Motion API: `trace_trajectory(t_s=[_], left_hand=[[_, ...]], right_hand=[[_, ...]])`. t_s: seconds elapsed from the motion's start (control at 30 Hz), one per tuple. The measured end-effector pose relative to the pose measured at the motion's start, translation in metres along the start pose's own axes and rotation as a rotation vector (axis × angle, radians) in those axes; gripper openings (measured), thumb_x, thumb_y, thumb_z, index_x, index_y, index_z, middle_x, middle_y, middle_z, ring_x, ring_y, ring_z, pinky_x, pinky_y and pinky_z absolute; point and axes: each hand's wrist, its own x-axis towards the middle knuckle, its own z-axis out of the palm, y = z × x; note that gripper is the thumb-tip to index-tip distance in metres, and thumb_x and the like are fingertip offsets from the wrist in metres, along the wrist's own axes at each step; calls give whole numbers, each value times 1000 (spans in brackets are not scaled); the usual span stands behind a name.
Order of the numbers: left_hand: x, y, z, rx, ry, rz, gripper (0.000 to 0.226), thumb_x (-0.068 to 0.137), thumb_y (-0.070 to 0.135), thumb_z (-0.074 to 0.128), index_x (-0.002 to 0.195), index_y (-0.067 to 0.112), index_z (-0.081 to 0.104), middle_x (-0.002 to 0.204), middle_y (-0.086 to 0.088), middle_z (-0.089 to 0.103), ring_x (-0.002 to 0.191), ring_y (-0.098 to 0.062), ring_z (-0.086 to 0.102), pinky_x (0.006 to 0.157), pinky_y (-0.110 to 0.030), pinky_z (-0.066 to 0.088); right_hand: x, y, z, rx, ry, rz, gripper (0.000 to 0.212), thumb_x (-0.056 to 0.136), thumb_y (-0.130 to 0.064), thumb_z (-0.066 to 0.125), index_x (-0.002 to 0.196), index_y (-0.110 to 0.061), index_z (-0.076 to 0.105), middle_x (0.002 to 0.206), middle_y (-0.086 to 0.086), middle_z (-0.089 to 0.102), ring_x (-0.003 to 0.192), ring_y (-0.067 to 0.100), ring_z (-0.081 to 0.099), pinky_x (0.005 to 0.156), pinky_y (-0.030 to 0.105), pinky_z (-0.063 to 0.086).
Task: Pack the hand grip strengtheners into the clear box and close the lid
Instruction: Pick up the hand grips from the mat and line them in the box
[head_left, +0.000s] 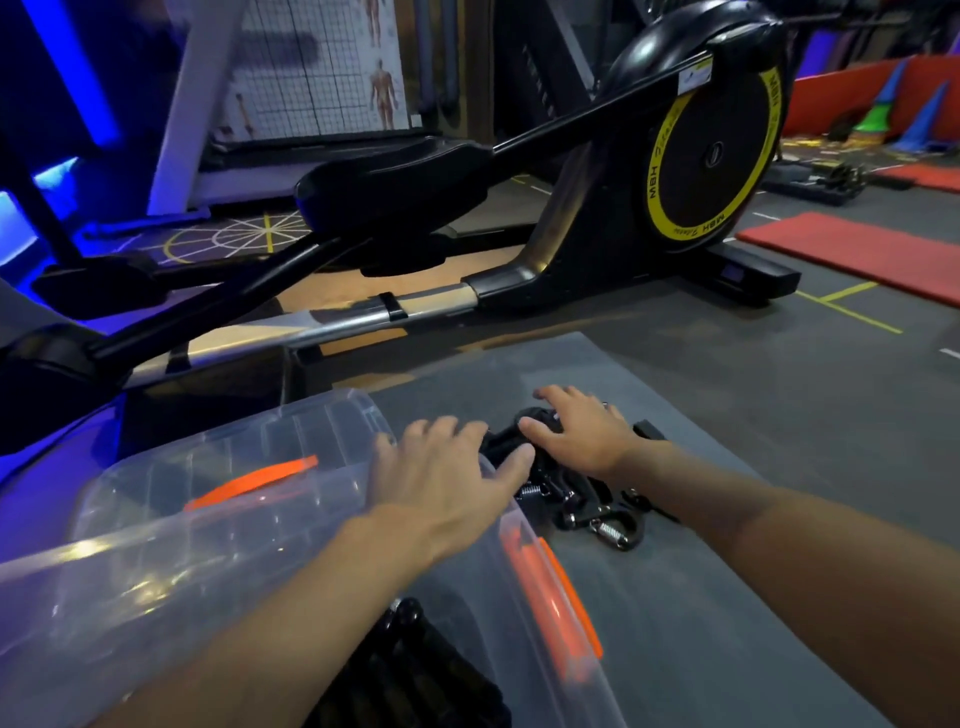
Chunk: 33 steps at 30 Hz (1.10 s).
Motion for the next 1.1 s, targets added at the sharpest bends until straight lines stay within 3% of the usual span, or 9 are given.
trace_trajectory(t_s=[0.2,0.37,0.47,0.7,0.87,0.93,1.1], left_hand=[[-5,3,0,17,-1,-24,90,74,78,-5,152,38,17,163,7,14,150,-19,8,117,-51,14],[-6,4,4,43,11,-38,98,61,76,-20,151,44,5,164,13,2,151,-14,-1,120,-48,6],[-7,5,4,38,16,-35,99,59,75,-22,150,47,4,163,15,0,151,-12,-2,120,-47,4],[-10,7,0,41,30,-24,95,63,73,-19,149,47,12,162,15,10,150,-12,7,119,-46,10],[-12,7,-2,21,31,-14,92,67,73,-13,147,46,21,160,17,20,148,-11,15,116,-48,16],[-12,6,-2,13,27,-15,89,69,74,-10,147,45,24,159,16,22,148,-11,15,116,-50,17],[-32,18,0,-3,12,-12,88,71,73,-7,147,43,25,162,8,13,150,-15,-1,119,-53,2]], right_hand=[[74,7,24,38,-81,-13,77,82,-75,46,142,-26,40,143,1,50,132,22,45,108,46,32],[104,18,47,-111,-380,24,105,52,-99,36,145,-49,27,150,-6,43,139,24,38,112,55,27],[109,23,55,-223,-479,12,96,46,-102,31,131,-57,44,150,-12,38,139,26,36,110,57,29],[87,35,50,-243,-495,28,93,62,-97,31,136,-44,47,147,-8,34,138,33,26,110,54,27],[49,49,50,-229,-484,29,101,52,-102,28,133,-45,48,147,-13,32,137,34,26,109,58,27],[27,54,48,-236,-471,16,96,53,-101,29,130,-48,49,147,-16,31,137,30,26,105,60,30],[-32,65,45,-265,-444,24,86,60,-98,29,126,-48,51,147,-17,30,138,28,23,98,64,30]])
